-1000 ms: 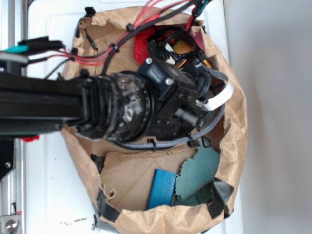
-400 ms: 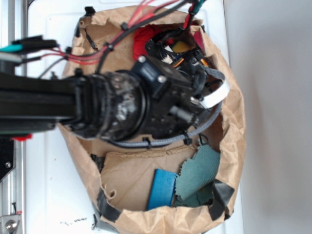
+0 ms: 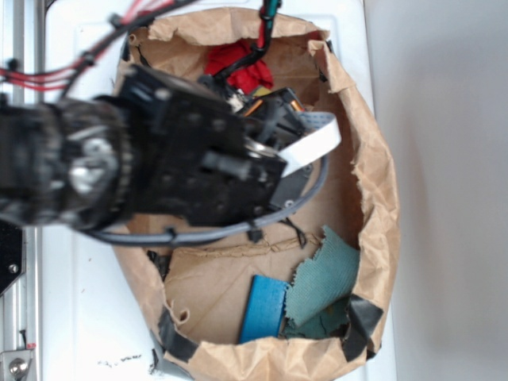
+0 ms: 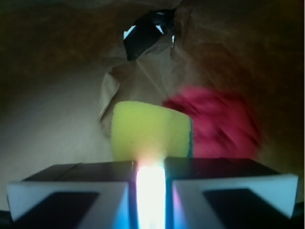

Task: Grab the green sponge.

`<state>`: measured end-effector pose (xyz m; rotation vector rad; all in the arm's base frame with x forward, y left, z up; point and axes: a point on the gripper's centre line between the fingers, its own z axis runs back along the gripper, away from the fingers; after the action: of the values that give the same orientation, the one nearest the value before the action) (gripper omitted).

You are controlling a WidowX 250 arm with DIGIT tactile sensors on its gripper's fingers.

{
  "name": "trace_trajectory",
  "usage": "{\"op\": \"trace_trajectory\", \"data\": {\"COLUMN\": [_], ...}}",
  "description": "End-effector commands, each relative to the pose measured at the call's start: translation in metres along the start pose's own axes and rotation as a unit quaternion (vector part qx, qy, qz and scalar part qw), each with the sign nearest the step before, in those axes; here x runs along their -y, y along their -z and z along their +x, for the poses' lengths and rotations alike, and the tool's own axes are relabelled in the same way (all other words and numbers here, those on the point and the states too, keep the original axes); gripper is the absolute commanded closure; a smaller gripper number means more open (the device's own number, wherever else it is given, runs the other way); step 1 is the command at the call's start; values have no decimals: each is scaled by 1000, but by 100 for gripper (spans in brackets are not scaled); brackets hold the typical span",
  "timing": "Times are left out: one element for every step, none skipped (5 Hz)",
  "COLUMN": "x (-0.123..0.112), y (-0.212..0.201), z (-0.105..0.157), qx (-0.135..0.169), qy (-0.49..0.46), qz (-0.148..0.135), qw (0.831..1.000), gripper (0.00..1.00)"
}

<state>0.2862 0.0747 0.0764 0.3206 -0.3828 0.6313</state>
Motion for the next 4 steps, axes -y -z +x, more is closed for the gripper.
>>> {"op": "trace_trajectory", "data": {"x": [-10,-13,-14,-14], "y": [-19,-27,-45,-65], "z": [17,17,14,13], "qx": [22,13,-14,-39], "qy": [-11,1,28,44], "qz": [-15,-17,-28,-38], "qw": [1000,1000,999,998], "gripper": [100,100,100,100]}}
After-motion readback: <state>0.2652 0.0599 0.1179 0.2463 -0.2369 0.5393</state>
